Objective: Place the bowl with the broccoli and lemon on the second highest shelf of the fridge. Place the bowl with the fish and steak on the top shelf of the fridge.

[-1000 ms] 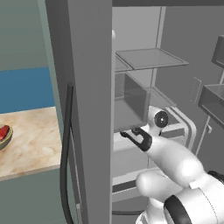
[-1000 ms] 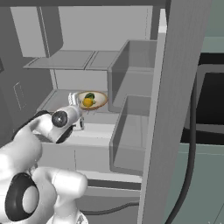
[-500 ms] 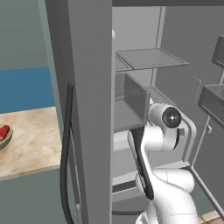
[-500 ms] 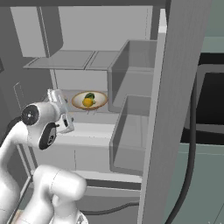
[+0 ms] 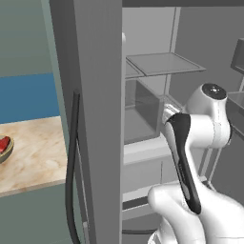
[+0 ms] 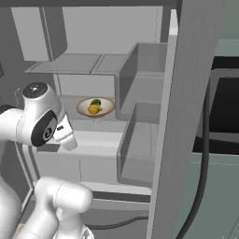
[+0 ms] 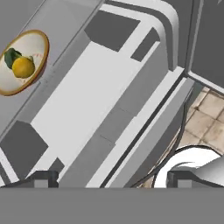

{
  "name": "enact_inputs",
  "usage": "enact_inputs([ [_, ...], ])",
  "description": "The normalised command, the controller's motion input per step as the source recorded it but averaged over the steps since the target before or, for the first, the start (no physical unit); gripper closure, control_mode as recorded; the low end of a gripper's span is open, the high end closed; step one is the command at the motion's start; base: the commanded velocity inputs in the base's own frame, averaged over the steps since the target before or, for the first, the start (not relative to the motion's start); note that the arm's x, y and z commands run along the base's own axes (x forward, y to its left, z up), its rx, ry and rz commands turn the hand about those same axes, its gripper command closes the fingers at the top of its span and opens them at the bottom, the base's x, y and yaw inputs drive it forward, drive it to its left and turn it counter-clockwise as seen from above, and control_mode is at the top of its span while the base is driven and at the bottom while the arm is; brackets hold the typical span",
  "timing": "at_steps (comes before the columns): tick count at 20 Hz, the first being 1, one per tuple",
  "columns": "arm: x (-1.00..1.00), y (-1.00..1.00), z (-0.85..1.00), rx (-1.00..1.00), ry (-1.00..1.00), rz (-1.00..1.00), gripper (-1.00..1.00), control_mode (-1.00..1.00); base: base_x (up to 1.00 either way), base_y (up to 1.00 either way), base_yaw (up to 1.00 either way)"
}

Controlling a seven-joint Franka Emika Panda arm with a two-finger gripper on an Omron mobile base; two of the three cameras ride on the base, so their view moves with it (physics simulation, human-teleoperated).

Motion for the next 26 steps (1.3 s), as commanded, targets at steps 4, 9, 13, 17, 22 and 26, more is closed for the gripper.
enact_inputs([
  [4, -0.1, -0.09, -0.05, -0.04, 0.08, 0.15, -1.0, -1.0, 0.0, 0.0, 0.0],
  [9, -0.32, 0.0, -0.02, 0.0, -0.02, 0.01, -1.0, 1.0, -0.2, 0.0, 0.02],
  [13, 0.0, 0.0, 0.0, 0.0, 0.0, 0.0, -1.0, 1.0, -1.0, 0.03, 0.12],
  [17, 0.0, 0.0, 0.0, 0.0, 0.0, 0.0, -1.0, 1.0, -1.0, 0.41, 0.24],
  [22, 0.0, 0.0, 0.0, 0.0, 0.0, 0.0, -1.0, 1.0, -0.53, 0.96, 0.4],
  [26, 0.0, 0.0, 0.0, 0.0, 0.0, 0.0, -1.0, 1.0, 0.11, 1.0, 0.38],
])
